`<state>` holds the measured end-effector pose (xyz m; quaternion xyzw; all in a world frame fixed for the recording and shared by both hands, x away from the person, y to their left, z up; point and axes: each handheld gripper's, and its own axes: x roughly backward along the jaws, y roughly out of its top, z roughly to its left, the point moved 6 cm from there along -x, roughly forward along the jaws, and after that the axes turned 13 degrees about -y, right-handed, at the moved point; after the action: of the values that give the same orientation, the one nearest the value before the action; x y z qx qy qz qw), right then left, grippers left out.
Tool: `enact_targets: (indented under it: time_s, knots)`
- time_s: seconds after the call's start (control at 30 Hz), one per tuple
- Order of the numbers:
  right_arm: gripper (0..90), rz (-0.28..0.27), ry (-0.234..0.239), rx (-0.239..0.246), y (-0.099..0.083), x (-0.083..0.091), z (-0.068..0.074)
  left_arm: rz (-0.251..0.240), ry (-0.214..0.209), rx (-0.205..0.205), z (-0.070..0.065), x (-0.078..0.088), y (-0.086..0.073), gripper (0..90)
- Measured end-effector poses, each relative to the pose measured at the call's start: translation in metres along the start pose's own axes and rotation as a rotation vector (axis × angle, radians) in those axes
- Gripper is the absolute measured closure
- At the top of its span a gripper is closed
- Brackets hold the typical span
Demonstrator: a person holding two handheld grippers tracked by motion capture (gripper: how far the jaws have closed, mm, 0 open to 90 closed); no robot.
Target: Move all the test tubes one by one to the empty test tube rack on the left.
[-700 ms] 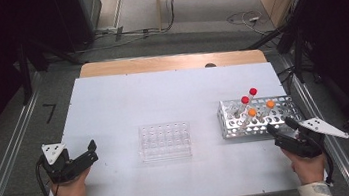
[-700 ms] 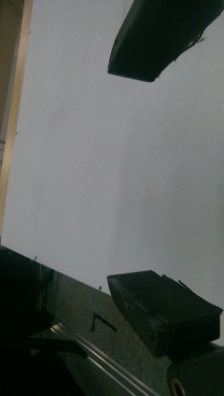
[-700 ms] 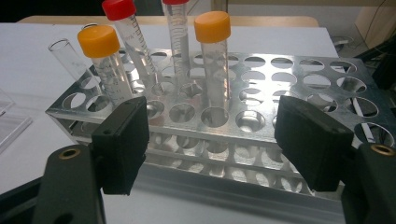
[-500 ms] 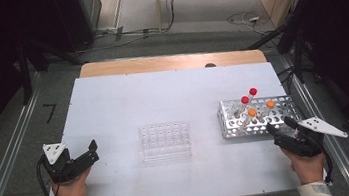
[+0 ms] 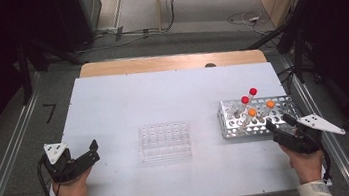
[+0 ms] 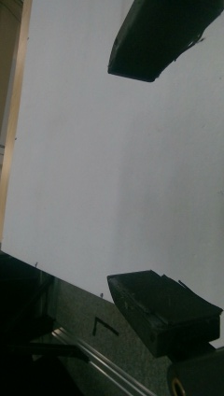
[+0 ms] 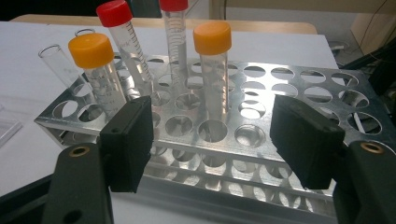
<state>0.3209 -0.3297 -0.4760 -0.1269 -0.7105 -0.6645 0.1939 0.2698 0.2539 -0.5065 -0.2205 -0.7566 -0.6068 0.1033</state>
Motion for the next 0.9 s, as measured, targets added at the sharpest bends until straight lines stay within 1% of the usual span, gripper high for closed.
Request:
enact_targets:
  time_s: [0.07,0.2,0.33,0.37,0.43,0.63,0.8,0.9]
  knots:
    - [30.6,0.0,-0.001,0.002,0.001,-0.002,0.0,0.0,0.001,0.001,0.0,0.0,0.0,2.5]
    - [35.6,-0.002,0.002,0.015,0.004,-0.009,0.003,0.002,-0.003,-0.005,-0.001,0.0,0.0,2.5]
    - [40.5,-0.006,-0.008,0.033,0.004,-0.015,0.005,0.004,-0.002,-0.006,-0.001,-0.001,0.0,2.5]
    - [40.5,-0.006,-0.008,0.033,0.004,-0.015,0.005,0.004,-0.002,-0.006,-0.001,-0.001,0.0,2.5]
    - [44.4,-0.012,-0.018,0.046,0.005,-0.021,0.005,0.005,-0.001,-0.008,-0.001,-0.001,0.0,2.5]
    - [54.3,-0.016,-0.022,0.048,0.008,-0.031,0.004,0.009,0.0,-0.009,-0.001,-0.001,0.0,2.5]
    - [58.2,-0.019,-0.019,0.059,0.008,-0.034,0.007,0.007,0.001,-0.008,-0.001,-0.001,-0.001,2.5]
    - [60.6,-0.017,-0.025,0.067,0.008,-0.037,0.007,0.006,0.0,-0.007,-0.001,-0.001,-0.001,2.5]
